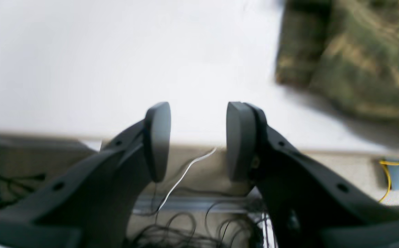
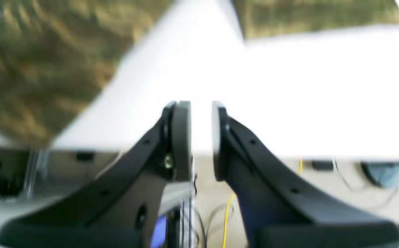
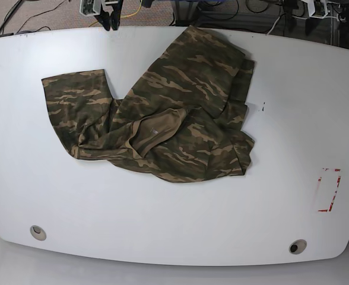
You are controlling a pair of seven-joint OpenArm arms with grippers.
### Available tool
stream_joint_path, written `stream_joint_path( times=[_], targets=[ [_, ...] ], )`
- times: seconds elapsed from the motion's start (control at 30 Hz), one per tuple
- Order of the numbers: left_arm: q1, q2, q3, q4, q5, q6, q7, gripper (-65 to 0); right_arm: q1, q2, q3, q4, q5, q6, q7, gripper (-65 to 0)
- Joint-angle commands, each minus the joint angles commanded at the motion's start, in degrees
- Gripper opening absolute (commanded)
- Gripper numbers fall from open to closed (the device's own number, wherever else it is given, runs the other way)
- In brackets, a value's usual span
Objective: Layout the t-shirt on the table in an organized manner, then fold the t-shirt properly
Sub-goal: 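Lower the right gripper onto the camouflage shirt's edge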
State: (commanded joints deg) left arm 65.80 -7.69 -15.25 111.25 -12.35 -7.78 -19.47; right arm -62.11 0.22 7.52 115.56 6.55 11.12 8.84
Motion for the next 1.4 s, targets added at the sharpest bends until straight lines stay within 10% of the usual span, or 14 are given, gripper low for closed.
stream_joint_path(
  times=[0.4,0.57,0.77,1.4],
  targets=[
    [-8.53,0.26,3.34,0.0,6.77,0.0,3.52,-40.8,8.79,-0.09,-0.18,0.09,-0.09,0.0,0.0,-52.0],
    [-11.08,0.18,4.75,0.0,7.56,0.0,3.52,-37.9,11.96,-0.09,-0.18,0.09,-0.18,0.0,-0.09,-34.4],
    [-12.4,0.35,5.1,0.0,7.65,0.0,3.52,-15.4,16.0,-0.09,-0.18,0.09,-0.09,0.0,-0.35,-13.2],
    [-15.47,0.44,7.21,0.0,7.82,0.0,3.52,-19.2,44.22,0.09,-0.18,-2.11,0.0,0.7,-29.27,-11.1]
  ],
)
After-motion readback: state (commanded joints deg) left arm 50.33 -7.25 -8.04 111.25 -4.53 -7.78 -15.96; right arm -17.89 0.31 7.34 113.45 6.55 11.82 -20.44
